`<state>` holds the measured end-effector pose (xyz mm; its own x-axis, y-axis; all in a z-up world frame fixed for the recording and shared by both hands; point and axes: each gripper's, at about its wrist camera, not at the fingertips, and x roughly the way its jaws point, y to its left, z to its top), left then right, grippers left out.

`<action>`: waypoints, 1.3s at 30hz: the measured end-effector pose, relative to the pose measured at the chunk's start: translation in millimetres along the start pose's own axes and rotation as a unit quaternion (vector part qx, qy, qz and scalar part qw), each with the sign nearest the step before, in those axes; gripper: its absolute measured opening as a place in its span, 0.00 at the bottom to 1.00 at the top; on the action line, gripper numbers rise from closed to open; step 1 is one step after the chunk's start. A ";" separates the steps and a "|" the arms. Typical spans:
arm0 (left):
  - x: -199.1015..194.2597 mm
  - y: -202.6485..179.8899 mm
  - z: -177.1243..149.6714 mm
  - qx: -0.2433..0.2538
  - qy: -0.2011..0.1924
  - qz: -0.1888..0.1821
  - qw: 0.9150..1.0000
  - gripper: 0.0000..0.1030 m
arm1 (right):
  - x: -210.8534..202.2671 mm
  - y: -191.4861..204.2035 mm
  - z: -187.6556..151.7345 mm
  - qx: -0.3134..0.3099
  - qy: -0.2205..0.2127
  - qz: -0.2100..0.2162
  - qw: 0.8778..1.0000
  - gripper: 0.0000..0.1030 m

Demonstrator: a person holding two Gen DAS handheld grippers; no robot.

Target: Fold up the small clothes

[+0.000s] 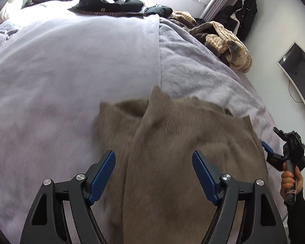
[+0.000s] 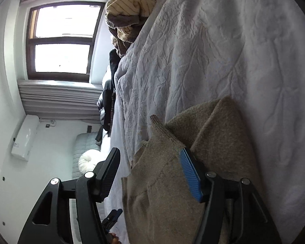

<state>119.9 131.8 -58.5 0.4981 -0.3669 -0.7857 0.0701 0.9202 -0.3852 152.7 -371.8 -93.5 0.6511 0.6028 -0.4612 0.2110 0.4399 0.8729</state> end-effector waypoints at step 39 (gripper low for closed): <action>-34.1 36.1 -110.9 -0.006 0.074 -0.047 0.996 0.08 | -64.6 -44.9 -97.2 -0.125 0.154 -0.116 0.973 0.04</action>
<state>9.6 162.3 -99.3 0.3573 -0.4675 -0.8085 0.0991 0.8798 -0.4649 30.3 -365.7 -118.4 0.3495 0.6222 -0.7005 0.1177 0.7125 0.6917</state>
